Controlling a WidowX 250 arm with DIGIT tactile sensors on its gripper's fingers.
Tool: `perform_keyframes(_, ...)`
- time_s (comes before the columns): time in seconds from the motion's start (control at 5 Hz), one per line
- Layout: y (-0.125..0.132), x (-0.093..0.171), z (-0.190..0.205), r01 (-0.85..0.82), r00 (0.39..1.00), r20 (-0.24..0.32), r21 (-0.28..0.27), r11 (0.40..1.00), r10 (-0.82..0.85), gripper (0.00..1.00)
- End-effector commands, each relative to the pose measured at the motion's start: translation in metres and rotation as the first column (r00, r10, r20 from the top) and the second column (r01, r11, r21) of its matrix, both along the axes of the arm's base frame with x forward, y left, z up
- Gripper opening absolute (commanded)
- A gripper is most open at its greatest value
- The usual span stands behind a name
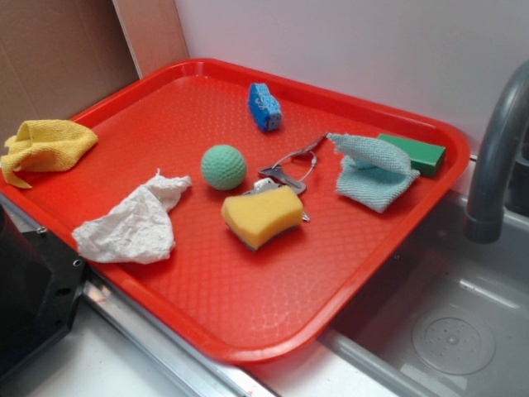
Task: Grab the yellow cloth.
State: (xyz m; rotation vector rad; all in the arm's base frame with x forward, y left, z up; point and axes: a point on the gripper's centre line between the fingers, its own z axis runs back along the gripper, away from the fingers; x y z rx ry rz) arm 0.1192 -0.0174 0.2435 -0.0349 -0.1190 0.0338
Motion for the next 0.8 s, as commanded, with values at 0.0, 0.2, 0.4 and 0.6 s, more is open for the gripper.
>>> perform_keyframes(0.0,0.0,0.0,0.0,0.0,1.0,0.0,0.0,1.0,0.0,1.0)
perform_keyframes(0.2,0.05,-0.001,-0.05,-0.245,0.969,-0.018,0.084,0.966,0.247,1.0)
perform_keyframes(0.4,0.098,-0.019,-0.097,-0.455,0.89,-0.017,0.046,0.889,0.456,1.0)
perform_keyframes(0.6,0.146,-0.023,-0.127,-0.485,0.874,0.04,0.0,0.875,0.485,1.0)
